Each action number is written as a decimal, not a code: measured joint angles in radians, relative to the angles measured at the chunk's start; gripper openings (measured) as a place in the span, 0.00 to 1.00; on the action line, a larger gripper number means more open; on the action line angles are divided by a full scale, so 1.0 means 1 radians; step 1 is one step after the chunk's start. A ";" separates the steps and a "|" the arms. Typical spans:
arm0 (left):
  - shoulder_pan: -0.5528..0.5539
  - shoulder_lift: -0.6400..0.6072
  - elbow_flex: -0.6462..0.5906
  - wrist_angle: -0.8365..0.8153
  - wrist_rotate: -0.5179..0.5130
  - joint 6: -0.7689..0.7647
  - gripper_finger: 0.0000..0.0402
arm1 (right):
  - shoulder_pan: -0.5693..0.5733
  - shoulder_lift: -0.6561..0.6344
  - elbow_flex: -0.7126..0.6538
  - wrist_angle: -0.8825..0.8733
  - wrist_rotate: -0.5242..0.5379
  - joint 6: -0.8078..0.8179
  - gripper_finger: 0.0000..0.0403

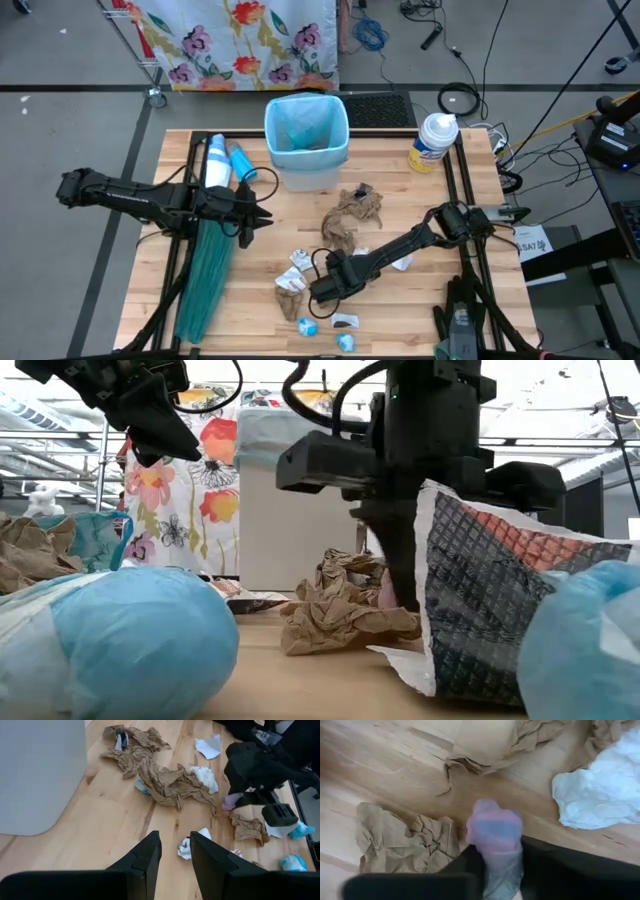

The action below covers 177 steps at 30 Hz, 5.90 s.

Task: Place trash/remove bag and relplace
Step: Put the pink plastic into the white trash bin, then put the white paper into the white trash bin

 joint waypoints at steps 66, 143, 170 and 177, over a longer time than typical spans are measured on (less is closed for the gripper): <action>0.079 0.000 0.000 0.023 -0.167 -0.079 0.27 | -0.799 -0.609 0.000 0.503 -0.006 -1.347 0.50; -0.144 0.000 0.000 0.007 0.005 0.000 0.27 | 0.286 -0.150 0.001 0.168 0.202 -0.272 0.38; -0.144 0.000 0.001 -0.009 0.015 0.000 0.27 | 0.275 -0.045 -0.001 0.206 0.117 -0.372 0.22; -0.144 0.000 0.001 -0.007 0.015 -0.001 0.27 | 0.246 -0.096 -0.001 0.107 0.125 -0.310 0.02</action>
